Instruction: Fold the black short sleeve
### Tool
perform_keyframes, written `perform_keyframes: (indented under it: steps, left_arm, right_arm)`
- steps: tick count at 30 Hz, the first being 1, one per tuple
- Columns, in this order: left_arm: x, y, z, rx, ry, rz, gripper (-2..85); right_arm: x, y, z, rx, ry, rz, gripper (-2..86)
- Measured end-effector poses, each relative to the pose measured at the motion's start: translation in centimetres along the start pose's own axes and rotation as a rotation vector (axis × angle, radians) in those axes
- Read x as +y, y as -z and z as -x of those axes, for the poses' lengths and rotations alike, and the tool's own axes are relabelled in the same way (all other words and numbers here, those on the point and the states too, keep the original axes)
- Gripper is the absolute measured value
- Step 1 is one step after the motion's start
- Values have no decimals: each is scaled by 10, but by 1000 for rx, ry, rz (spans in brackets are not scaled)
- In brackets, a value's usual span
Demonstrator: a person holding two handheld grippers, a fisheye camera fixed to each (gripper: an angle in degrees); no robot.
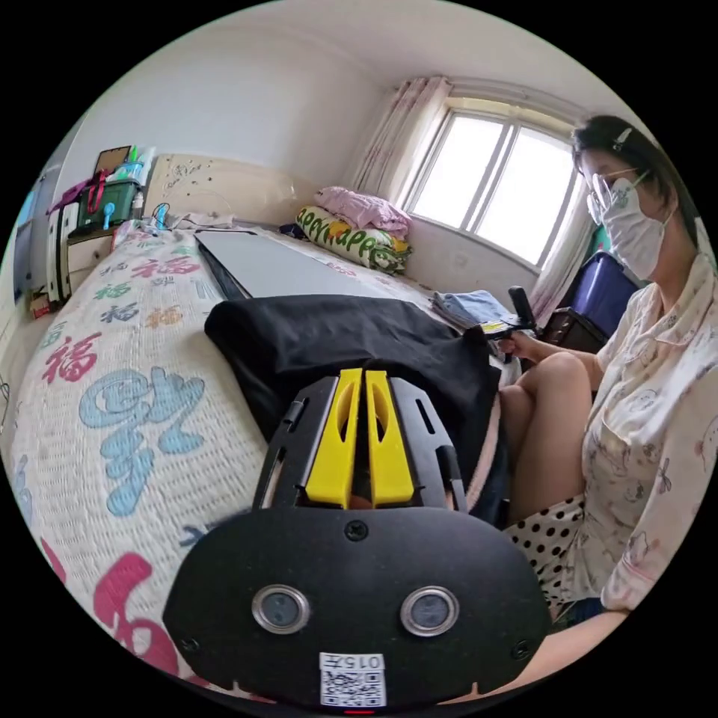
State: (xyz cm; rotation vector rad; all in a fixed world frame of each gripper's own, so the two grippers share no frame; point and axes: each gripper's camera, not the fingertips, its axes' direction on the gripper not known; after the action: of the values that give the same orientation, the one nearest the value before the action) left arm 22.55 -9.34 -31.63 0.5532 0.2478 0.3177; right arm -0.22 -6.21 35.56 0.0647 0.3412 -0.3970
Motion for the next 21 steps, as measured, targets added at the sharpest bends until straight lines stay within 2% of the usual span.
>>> perform_keyframes:
  steps: [2,9,13,16,17,21]
  left_arm:
    - [-4,4,-28,-101,-42,67,1]
    - [-21,33,-79,-135,-98,52,3]
    - [-11,27,-88,-140,-46,116,13]
    - [-1,21,-81,-197,32,189,48]
    - [0,27,-75,-201,75,172,83]
    - [-14,56,-51,-210,208,22,103]
  right_arm:
    - [4,14,22,81,46,39,-1]
    - [-2,88,46,108,41,-20,-5]
    - [8,121,44,146,-8,-28,-5]
    - [4,138,21,95,-75,13,2]
    - [1,150,10,77,-108,1,16]
    - [-22,199,-42,15,-243,-122,55]
